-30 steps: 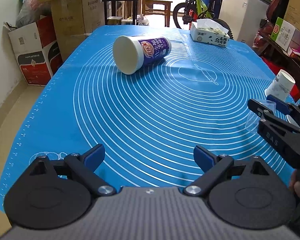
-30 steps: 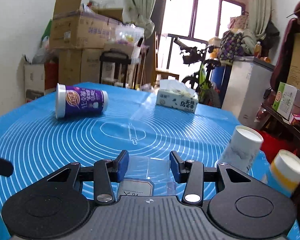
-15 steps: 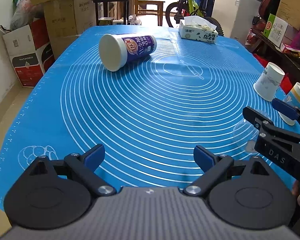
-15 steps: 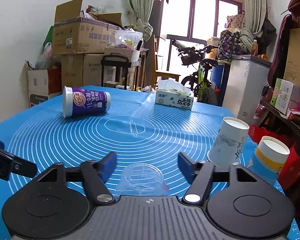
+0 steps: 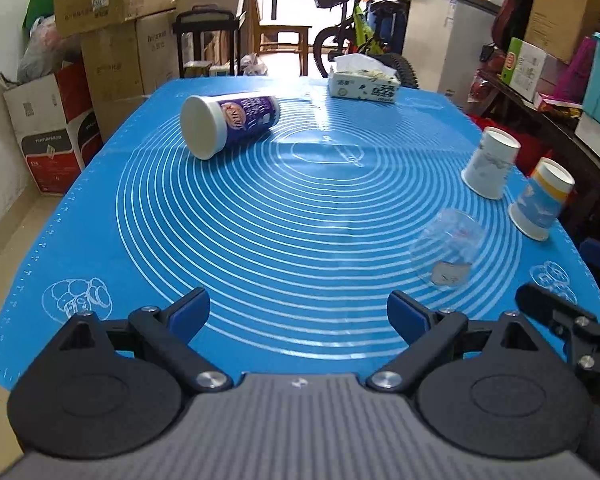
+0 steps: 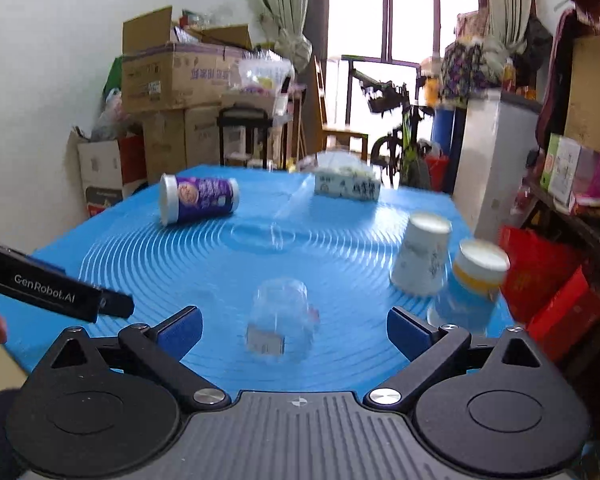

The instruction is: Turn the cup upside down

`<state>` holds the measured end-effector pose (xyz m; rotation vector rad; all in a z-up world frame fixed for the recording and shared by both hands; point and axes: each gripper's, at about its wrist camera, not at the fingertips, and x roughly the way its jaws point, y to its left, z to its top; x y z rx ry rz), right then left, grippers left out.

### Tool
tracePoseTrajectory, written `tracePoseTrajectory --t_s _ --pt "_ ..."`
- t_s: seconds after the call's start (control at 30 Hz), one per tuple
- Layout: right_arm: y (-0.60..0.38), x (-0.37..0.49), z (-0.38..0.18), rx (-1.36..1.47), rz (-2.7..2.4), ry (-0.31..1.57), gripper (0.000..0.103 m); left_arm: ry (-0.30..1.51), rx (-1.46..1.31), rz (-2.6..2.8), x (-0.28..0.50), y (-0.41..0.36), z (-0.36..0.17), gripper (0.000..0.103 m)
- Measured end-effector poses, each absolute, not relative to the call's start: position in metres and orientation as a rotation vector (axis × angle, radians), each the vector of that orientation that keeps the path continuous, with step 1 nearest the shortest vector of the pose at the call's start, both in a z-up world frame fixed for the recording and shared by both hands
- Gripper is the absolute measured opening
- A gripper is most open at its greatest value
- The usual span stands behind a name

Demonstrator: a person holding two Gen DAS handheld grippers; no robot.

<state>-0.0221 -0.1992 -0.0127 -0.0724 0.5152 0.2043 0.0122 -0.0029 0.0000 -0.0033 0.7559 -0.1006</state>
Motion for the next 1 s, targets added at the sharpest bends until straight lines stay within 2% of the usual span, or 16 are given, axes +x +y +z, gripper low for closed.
tracePoseTrajectory --t_s 0.4,1.0 --pt "-0.207 -0.055 -0.01 -0.022 0.241 0.56 0.1 0.726 0.023 -0.105 -0.026 -0.014 0.002 0.095" --pt "-0.207 -0.06 -0.011 -0.035 0.243 0.597 0.1 0.742 0.068 -0.124 -0.034 -0.021 -0.009 0.095"
